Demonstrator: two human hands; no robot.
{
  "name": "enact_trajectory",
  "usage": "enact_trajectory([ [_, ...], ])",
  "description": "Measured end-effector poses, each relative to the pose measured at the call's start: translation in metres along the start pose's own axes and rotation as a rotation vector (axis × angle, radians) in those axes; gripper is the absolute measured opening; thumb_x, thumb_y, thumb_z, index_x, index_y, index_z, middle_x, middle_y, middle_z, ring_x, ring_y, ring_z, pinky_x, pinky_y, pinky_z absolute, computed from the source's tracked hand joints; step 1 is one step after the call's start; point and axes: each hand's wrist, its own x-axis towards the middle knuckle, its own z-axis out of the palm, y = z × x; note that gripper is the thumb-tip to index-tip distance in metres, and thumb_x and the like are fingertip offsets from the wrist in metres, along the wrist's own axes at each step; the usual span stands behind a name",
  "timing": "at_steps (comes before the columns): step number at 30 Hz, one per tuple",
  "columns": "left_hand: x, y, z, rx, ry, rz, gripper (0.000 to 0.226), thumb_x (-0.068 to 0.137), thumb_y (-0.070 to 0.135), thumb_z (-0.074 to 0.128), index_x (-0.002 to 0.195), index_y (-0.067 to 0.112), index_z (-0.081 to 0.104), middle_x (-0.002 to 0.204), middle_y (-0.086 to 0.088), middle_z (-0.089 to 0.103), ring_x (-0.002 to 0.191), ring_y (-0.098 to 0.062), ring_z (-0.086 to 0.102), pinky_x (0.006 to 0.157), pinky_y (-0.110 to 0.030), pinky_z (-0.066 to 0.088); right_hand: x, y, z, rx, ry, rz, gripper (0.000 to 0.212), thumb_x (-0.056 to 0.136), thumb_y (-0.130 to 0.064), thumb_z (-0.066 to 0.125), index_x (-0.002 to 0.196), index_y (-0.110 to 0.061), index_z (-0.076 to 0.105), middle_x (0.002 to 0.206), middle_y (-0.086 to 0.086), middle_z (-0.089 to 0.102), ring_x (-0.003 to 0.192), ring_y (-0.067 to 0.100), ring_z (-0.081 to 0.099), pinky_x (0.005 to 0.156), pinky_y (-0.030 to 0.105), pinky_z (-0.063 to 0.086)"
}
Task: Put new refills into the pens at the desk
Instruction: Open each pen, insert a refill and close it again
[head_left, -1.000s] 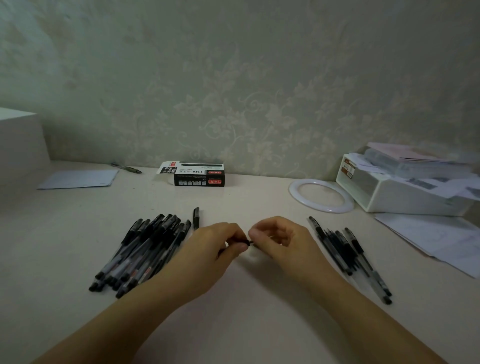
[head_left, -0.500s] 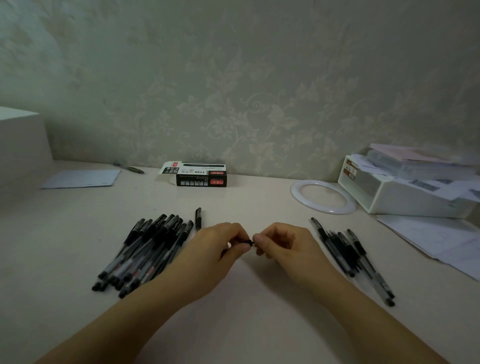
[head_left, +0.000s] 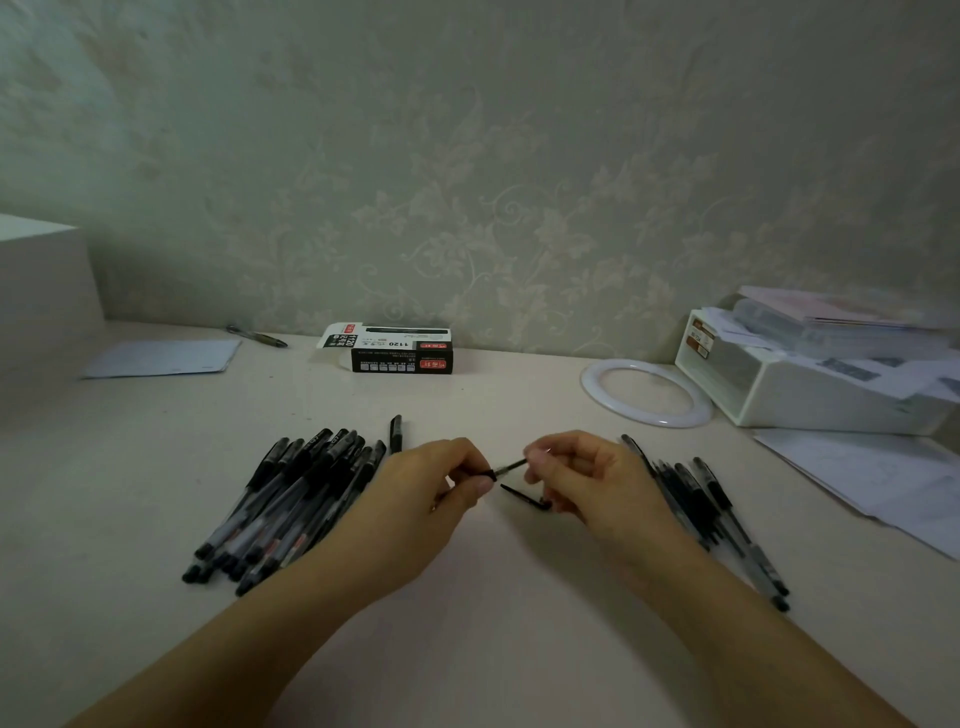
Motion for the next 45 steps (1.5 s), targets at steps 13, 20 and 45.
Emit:
enact_trajectory([
  [13,-0.001,0.001,-0.003,0.010,-0.039,0.036,0.030,0.098,0.025,0.048,0.117,0.045,0.058,0.085,0.014,0.059,0.080,-0.002,0.056,0.071,-0.008,0.041,0.003,0.005,-0.004,0.163,0.189,0.021,0.013,0.088,-0.033,0.070,0.083,-0.024,0.076,0.074,-0.004,0.070,0.061,0.002,0.057,0.070,0.026,0.050],
  [20,0.001,-0.004,-0.002,0.014,0.020,-0.007,0.029,0.098,0.021,0.049,0.114,0.041,0.062,0.082,0.014,0.058,0.081,0.005,0.053,0.068,-0.005,0.038,0.000,0.002,-0.009,-0.398,0.187,-0.191,0.009,0.082,-0.031,0.075,0.073,-0.031,0.073,0.071,-0.013,0.070,0.058,0.000,0.055,0.058,0.010,0.043],
  [45,0.001,0.004,-0.001,-0.016,0.046,0.075,0.030,0.096,0.022,0.055,0.117,0.042,0.064,0.085,0.014,0.061,0.079,-0.004,0.056,0.068,-0.007,0.041,-0.011,-0.001,0.013,0.252,0.041,0.159,0.018,0.078,-0.035,0.074,0.091,-0.025,0.079,0.093,0.001,0.077,0.074,0.008,0.065,0.071,0.023,0.050],
])
